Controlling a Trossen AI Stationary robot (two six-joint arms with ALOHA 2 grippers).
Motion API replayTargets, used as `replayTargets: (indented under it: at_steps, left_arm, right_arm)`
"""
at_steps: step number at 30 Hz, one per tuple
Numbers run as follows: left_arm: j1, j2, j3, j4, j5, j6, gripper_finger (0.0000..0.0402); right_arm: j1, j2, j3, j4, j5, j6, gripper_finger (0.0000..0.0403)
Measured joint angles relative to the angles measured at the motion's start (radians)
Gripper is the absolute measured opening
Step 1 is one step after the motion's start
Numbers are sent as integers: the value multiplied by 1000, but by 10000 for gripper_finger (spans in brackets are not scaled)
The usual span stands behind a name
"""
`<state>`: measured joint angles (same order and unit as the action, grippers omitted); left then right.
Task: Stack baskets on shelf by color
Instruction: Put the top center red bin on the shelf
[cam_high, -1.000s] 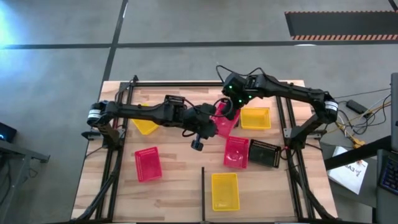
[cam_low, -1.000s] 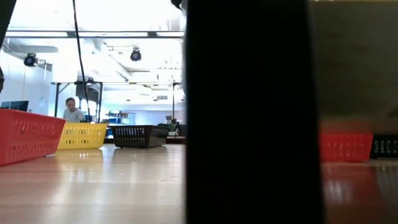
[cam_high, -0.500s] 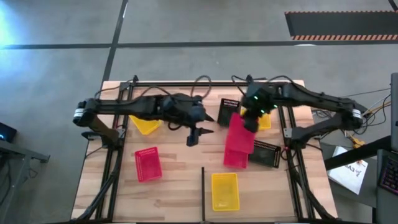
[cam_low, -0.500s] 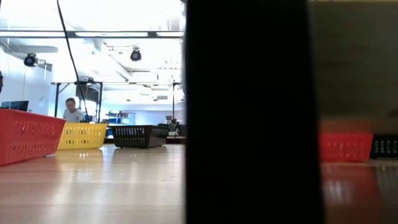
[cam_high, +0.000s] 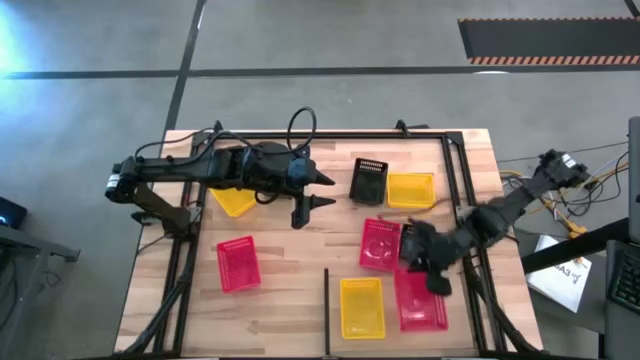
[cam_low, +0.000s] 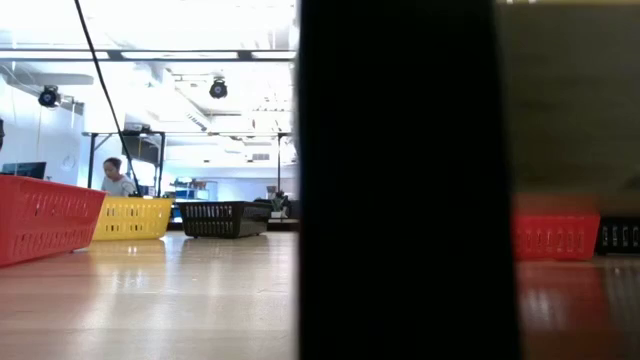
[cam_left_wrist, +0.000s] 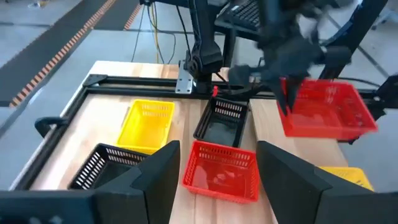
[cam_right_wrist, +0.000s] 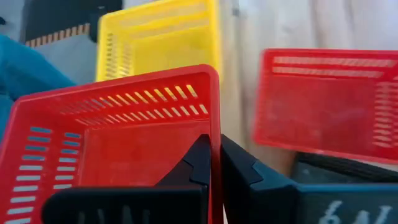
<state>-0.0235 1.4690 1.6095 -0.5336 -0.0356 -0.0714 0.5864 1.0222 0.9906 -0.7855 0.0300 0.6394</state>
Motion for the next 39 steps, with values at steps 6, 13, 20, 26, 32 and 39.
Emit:
replayTargets:
  at_steps: [6, 13, 20, 26, 32, 39]
  left_arm:
    - [-4, 15, -6, 0, 0, -11, 196]
    - [-5, 16, -10, 1, 1, -55, 196]
    - [-6, 16, -11, 1, 1, -81, 196]
    - [-6, 16, -11, 2, 1, -83, 196]
    - [-6, 16, -11, 2, 1, -85, 196]
    - [-6, 16, -12, 2, 1, -108, 196]
  right_arm:
    - [156, 44, -102, 106, 124, 99, 9]
    - [192, 58, -182, 142, 208, 124, 9]
    - [193, 52, -283, 323, 209, 120, 9]
    - [192, 54, -320, 388, 209, 119, 9]
    - [192, 54, -341, 393, 210, 120, 19]
    - [192, 54, -349, 409, 244, 119, 71]
